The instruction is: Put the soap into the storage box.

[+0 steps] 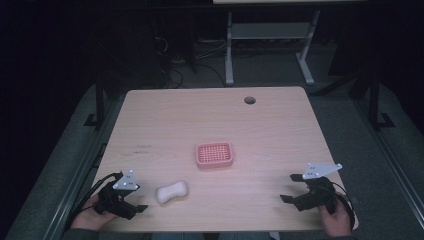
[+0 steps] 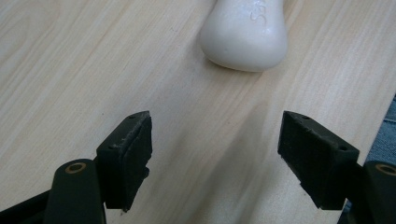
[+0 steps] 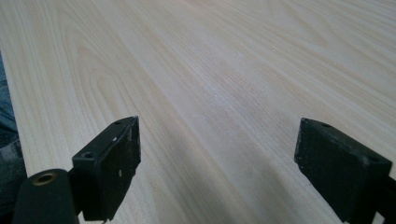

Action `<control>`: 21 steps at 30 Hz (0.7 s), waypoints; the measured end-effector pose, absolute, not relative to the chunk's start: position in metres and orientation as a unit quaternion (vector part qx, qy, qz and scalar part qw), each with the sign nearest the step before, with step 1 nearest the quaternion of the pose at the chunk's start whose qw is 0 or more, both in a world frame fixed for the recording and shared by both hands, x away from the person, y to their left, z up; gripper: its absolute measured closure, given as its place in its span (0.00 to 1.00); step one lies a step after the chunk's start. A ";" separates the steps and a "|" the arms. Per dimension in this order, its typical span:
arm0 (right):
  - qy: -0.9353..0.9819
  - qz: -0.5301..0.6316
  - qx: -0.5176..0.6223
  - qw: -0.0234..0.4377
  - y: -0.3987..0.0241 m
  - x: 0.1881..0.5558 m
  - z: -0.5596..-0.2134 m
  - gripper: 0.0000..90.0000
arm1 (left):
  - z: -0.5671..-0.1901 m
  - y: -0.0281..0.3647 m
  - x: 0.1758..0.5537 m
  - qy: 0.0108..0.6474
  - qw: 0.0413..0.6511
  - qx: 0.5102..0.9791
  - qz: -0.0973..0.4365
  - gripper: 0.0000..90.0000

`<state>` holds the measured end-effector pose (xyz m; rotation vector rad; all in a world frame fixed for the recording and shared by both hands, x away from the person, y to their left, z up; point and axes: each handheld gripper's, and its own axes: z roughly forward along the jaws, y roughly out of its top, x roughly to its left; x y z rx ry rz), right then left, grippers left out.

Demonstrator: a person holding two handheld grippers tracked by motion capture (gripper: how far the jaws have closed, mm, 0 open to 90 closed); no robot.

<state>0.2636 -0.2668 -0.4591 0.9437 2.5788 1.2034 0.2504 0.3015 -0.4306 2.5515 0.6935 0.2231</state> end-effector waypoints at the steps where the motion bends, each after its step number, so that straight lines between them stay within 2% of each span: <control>1: 0.858 0.401 0.314 0.071 -0.266 0.264 -0.459 0.16 | -0.431 0.301 0.251 0.252 0.242 0.934 0.079 0.29; 21: 0.859 0.399 0.312 0.071 -0.264 0.262 -0.458 0.16 | -0.427 0.276 0.257 0.219 0.226 0.946 0.085 0.28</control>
